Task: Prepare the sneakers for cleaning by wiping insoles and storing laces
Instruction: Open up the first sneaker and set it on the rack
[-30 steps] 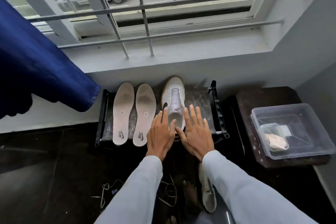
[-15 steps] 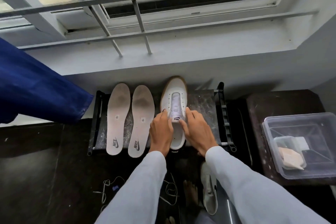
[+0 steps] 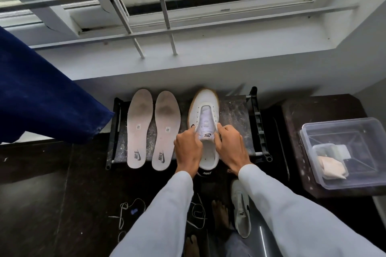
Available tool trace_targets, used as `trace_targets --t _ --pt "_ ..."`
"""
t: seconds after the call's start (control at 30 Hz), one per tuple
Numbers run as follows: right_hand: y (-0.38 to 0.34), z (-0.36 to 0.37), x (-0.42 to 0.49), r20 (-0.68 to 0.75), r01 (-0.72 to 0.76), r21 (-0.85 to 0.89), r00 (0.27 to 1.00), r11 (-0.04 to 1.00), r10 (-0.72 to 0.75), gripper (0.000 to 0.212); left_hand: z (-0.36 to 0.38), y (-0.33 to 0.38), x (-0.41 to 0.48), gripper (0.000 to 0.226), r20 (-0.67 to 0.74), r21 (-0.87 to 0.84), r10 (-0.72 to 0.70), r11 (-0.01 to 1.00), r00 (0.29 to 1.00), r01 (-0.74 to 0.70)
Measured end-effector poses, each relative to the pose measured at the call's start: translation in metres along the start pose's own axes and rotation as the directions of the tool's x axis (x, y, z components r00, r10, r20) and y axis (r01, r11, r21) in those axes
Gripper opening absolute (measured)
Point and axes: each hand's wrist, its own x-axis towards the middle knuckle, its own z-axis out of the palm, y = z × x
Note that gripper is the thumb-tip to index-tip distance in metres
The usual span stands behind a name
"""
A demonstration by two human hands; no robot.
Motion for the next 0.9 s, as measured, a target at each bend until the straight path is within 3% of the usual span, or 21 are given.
trace_targets --t 0.2,0.57,0.73,0.9 --pt "-0.012 -0.008 -0.063 -0.085 0.022 0.074 0.996 0.997 -0.016 0.030 -0.024 -0.011 -0.061 0.017 -0.014 -0.135 0.009 0.991 1.000 -0.011" --pt "-0.011 -0.010 -0.231 -0.221 0.038 0.176 0.975 0.984 0.002 0.029 -0.047 -0.046 -0.217 0.021 0.033 -0.344 -0.055 0.937 0.998 0.063" --pt "0.017 0.018 -0.299 -0.170 -0.003 0.179 0.985 0.984 0.034 0.031 -0.024 -0.074 -0.284 0.027 0.121 -0.340 -0.132 0.926 0.984 0.166" --pt "0.064 0.065 -0.331 0.018 -0.113 0.187 0.994 0.976 0.112 0.032 0.026 -0.107 -0.319 0.026 0.215 -0.257 -0.273 0.910 0.938 0.324"
